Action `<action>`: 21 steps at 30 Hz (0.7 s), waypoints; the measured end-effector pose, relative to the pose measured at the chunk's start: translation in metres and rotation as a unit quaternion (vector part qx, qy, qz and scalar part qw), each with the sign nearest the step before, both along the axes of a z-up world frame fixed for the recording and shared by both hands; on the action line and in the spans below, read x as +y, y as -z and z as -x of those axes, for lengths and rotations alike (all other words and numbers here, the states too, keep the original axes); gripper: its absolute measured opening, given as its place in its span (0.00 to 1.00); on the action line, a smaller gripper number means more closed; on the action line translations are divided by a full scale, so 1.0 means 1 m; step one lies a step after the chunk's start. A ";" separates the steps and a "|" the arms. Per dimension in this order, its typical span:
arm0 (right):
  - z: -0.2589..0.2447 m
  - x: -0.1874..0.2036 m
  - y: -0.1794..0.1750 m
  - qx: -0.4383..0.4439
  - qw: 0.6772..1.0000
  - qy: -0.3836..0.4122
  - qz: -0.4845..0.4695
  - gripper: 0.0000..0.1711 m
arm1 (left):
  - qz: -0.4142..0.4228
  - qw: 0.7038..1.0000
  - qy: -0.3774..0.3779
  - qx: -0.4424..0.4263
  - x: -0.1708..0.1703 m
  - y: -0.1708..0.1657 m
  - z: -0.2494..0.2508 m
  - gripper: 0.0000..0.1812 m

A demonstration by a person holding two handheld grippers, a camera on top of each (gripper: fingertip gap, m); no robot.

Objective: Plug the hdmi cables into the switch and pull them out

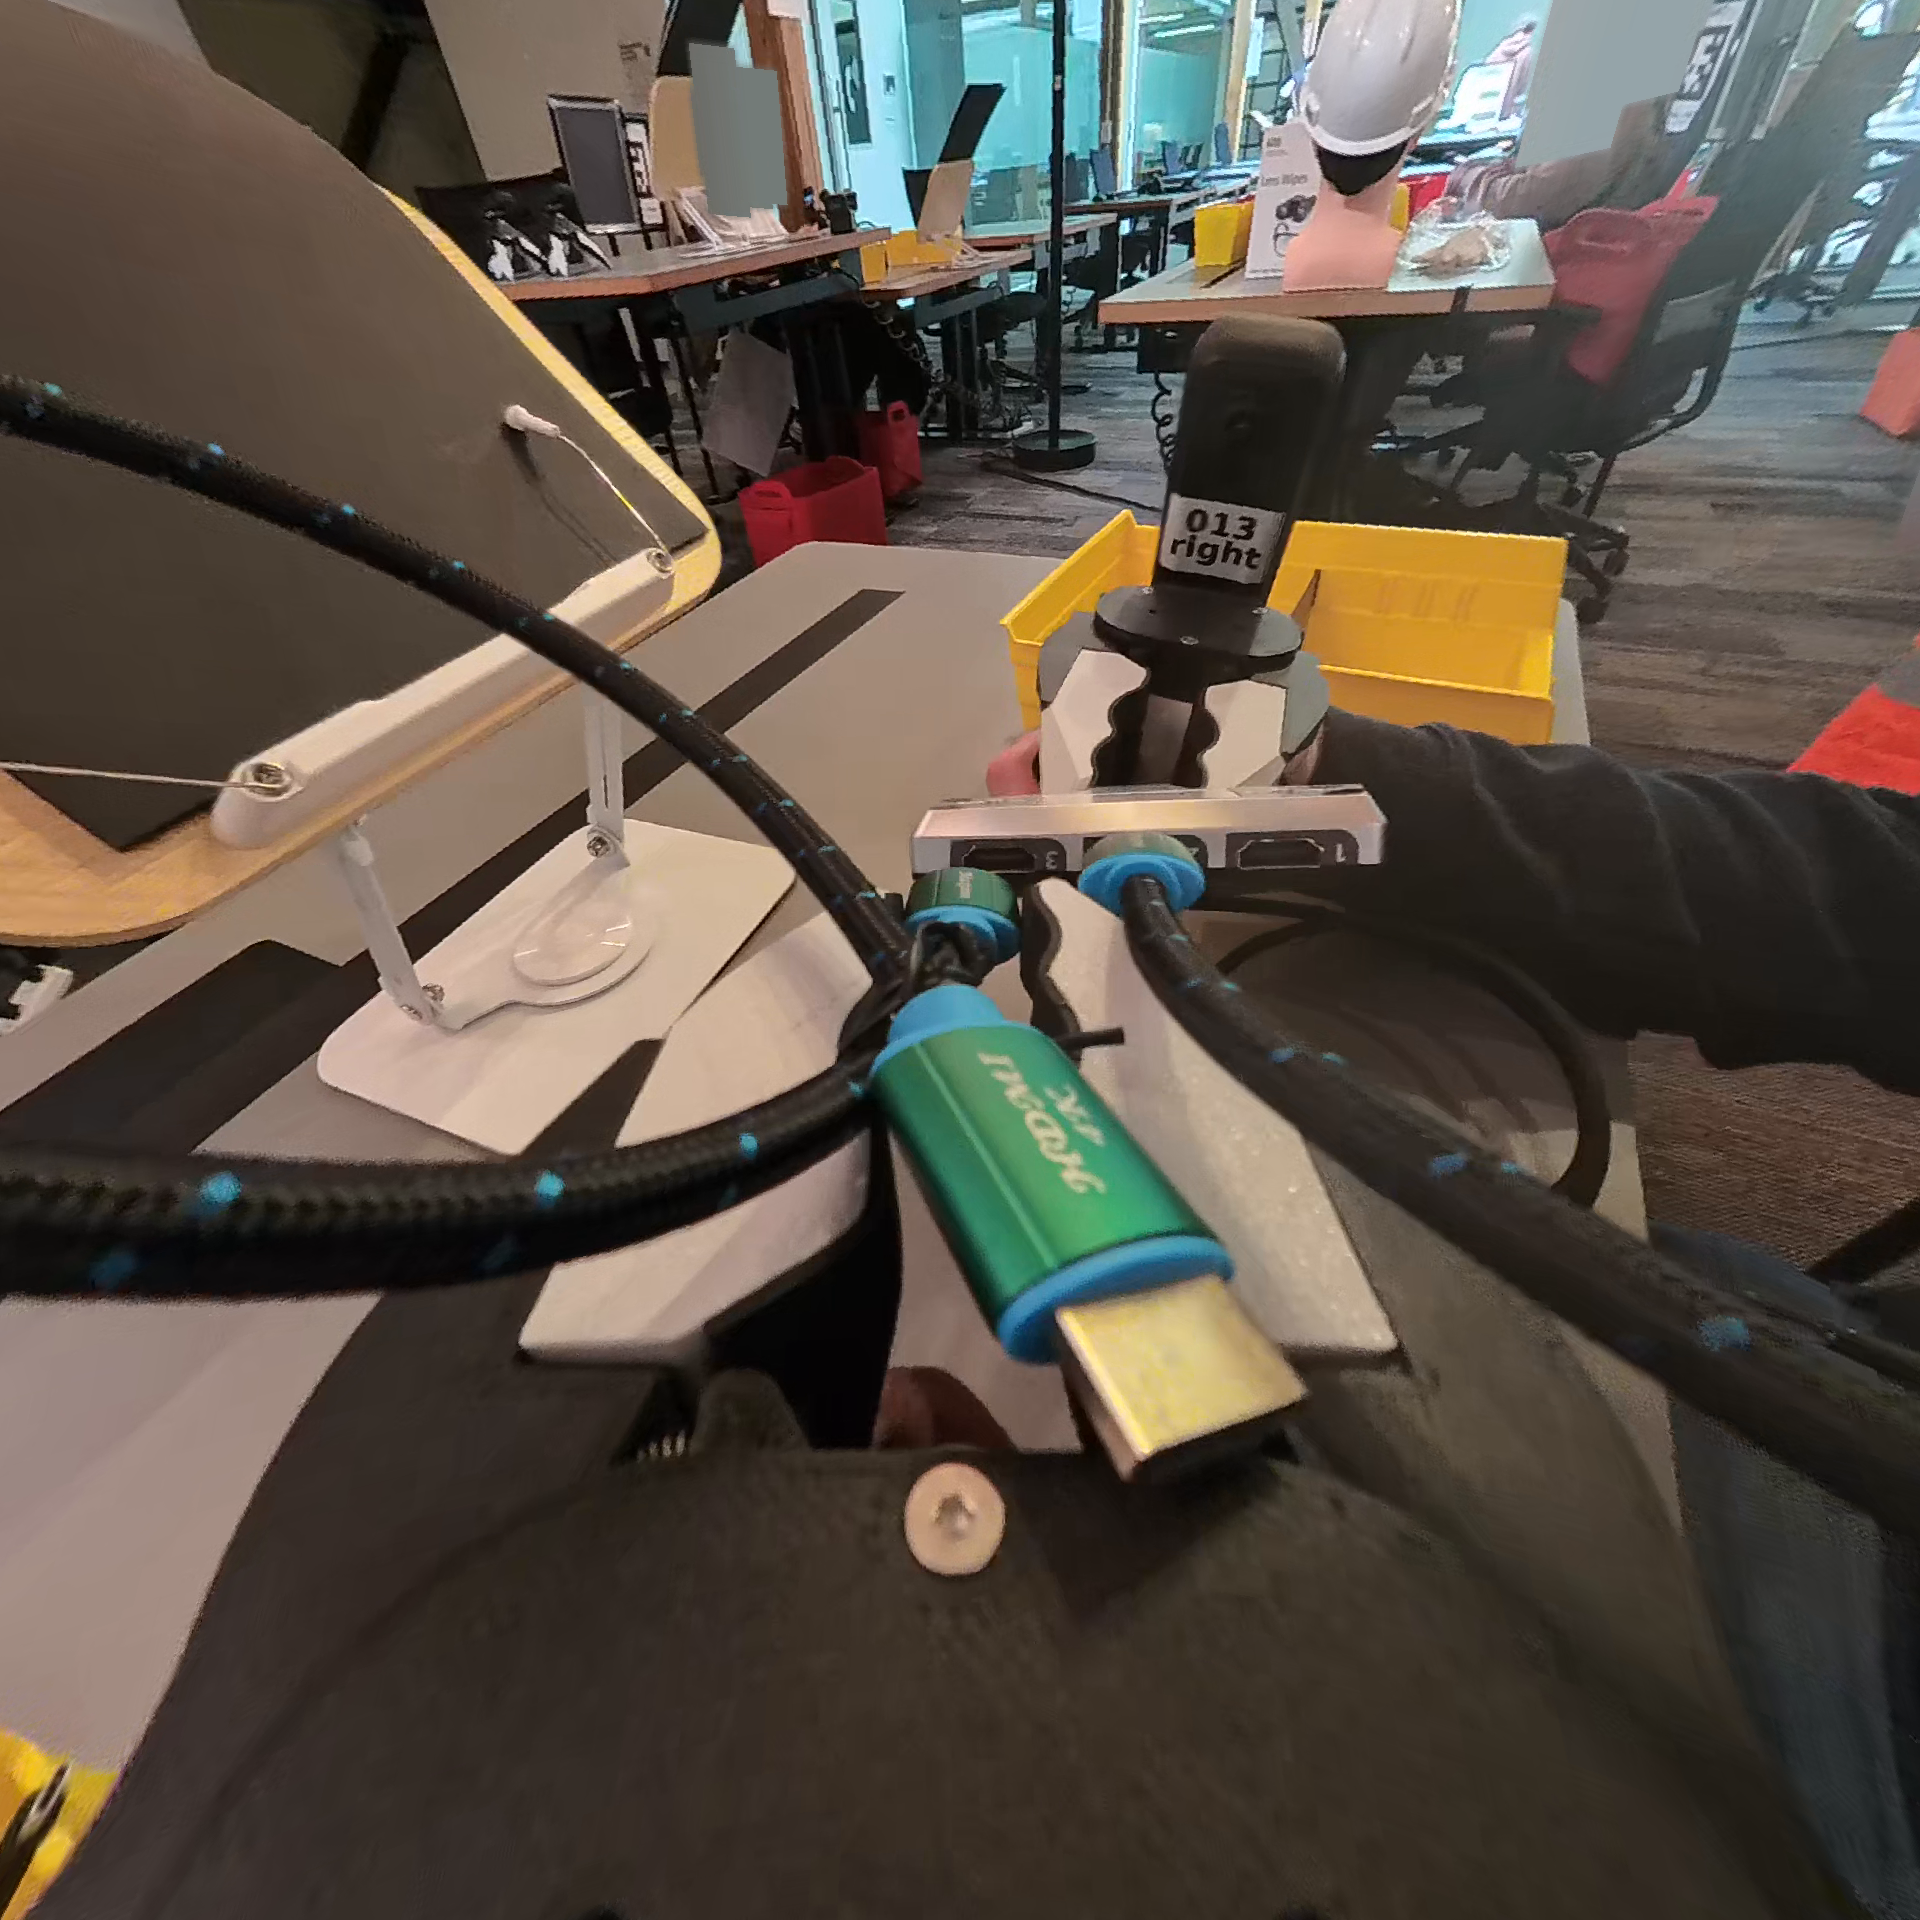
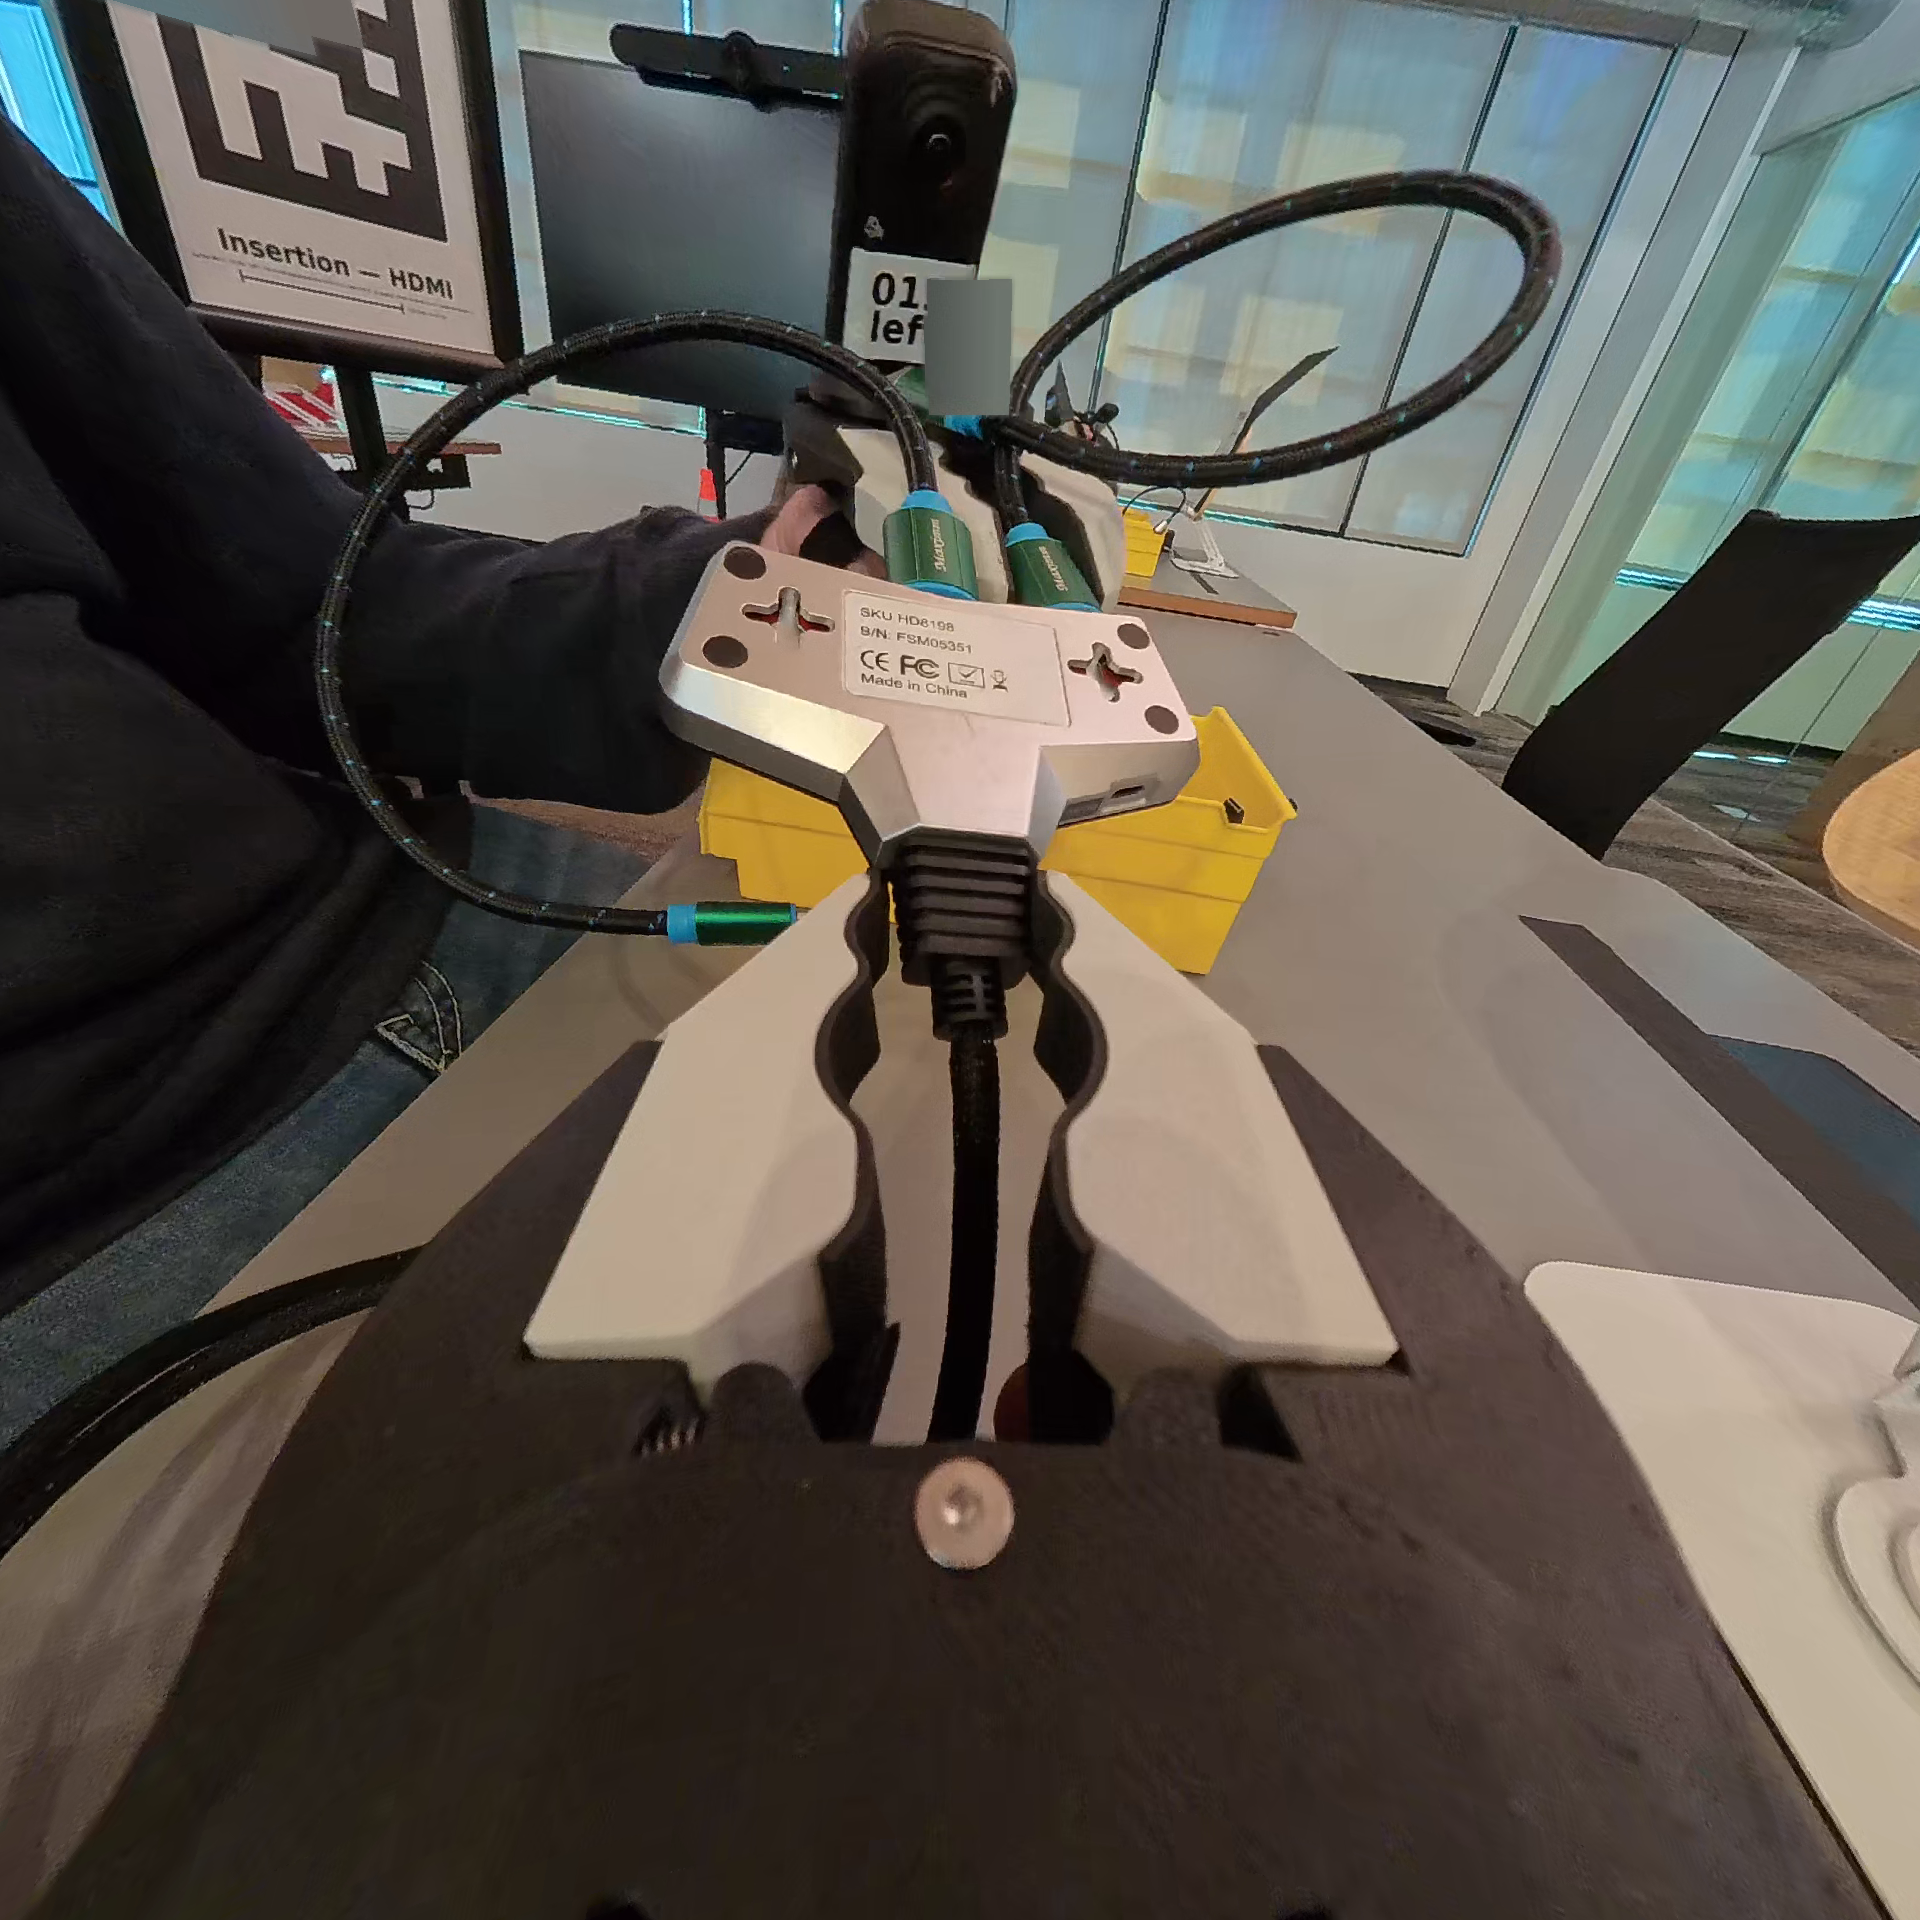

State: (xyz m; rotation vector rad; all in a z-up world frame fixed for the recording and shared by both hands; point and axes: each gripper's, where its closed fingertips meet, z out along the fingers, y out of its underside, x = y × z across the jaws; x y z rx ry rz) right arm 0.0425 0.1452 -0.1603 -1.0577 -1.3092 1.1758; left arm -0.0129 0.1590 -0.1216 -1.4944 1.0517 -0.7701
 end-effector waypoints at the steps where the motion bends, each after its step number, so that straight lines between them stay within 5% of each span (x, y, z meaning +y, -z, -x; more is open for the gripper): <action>1: 0.000 0.000 0.000 0.000 1.000 0.000 0.000 0.14 | 0.008 1.000 0.006 -0.005 0.000 -0.001 -0.001 0.11; 21: 0.006 0.002 0.014 -0.045 0.999 0.011 -0.007 0.12 | 0.059 0.996 0.059 -0.033 0.002 -0.001 -0.002 0.11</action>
